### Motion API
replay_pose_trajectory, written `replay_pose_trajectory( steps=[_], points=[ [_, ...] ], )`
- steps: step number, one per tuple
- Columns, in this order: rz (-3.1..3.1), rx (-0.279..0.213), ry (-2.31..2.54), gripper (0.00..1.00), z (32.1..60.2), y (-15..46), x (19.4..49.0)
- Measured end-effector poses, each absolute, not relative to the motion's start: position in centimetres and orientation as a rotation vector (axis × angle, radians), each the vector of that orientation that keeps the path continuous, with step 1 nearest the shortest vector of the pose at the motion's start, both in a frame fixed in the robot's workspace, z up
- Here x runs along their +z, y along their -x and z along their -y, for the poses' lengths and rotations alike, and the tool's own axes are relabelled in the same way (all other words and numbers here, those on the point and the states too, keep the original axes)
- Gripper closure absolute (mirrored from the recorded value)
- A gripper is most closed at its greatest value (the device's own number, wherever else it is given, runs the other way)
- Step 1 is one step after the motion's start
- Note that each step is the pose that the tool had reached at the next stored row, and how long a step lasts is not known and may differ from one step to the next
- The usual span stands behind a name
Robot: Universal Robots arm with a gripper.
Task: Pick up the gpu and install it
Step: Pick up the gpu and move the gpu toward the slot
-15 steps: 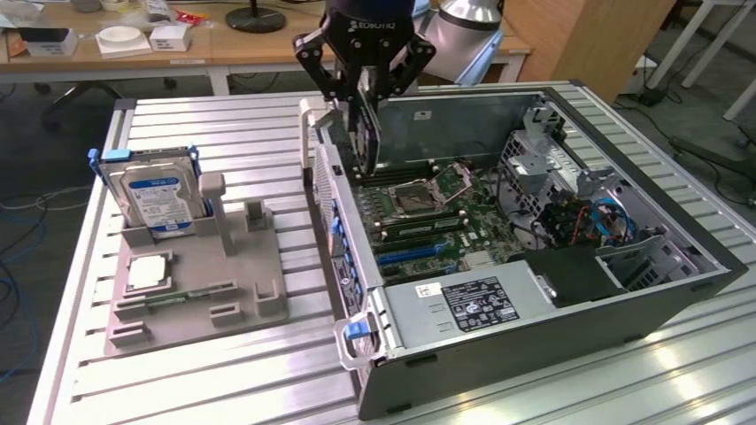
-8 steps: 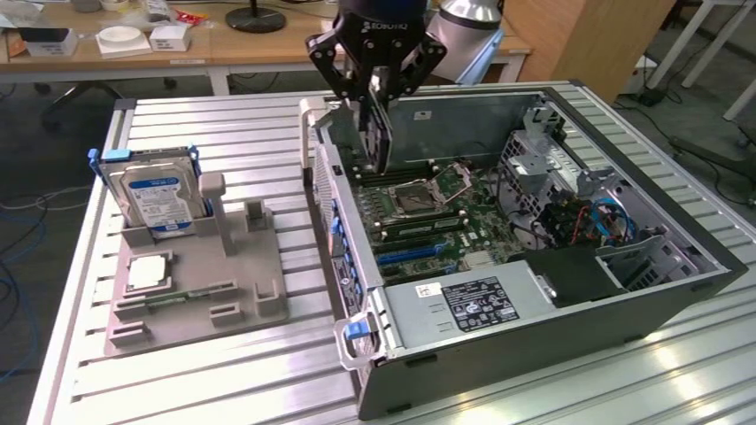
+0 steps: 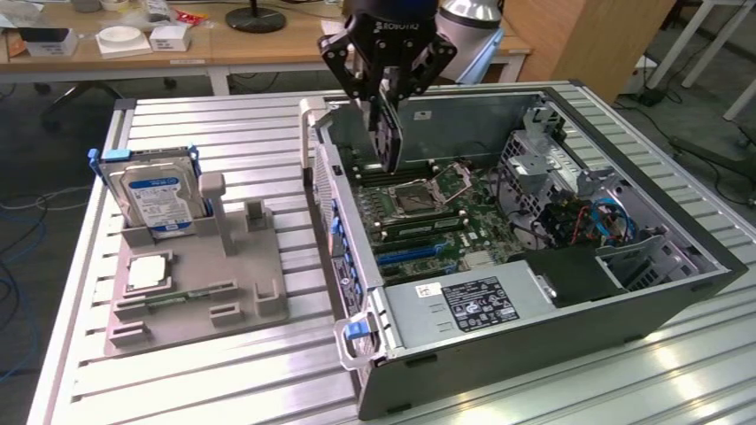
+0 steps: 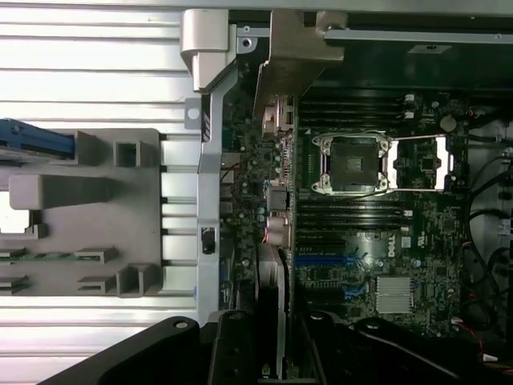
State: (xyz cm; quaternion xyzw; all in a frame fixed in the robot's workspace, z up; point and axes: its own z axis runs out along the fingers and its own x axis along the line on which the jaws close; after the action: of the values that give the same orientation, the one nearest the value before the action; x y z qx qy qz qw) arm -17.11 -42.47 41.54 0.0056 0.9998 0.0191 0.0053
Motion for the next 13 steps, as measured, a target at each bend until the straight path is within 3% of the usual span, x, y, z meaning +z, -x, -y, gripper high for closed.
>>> replay_pose_trajectory(
  steps=[13],
  points=[
    [-3.13, 0.059, -0.017, 0.73, 42.4, 15.4, 41.5]
  ],
)
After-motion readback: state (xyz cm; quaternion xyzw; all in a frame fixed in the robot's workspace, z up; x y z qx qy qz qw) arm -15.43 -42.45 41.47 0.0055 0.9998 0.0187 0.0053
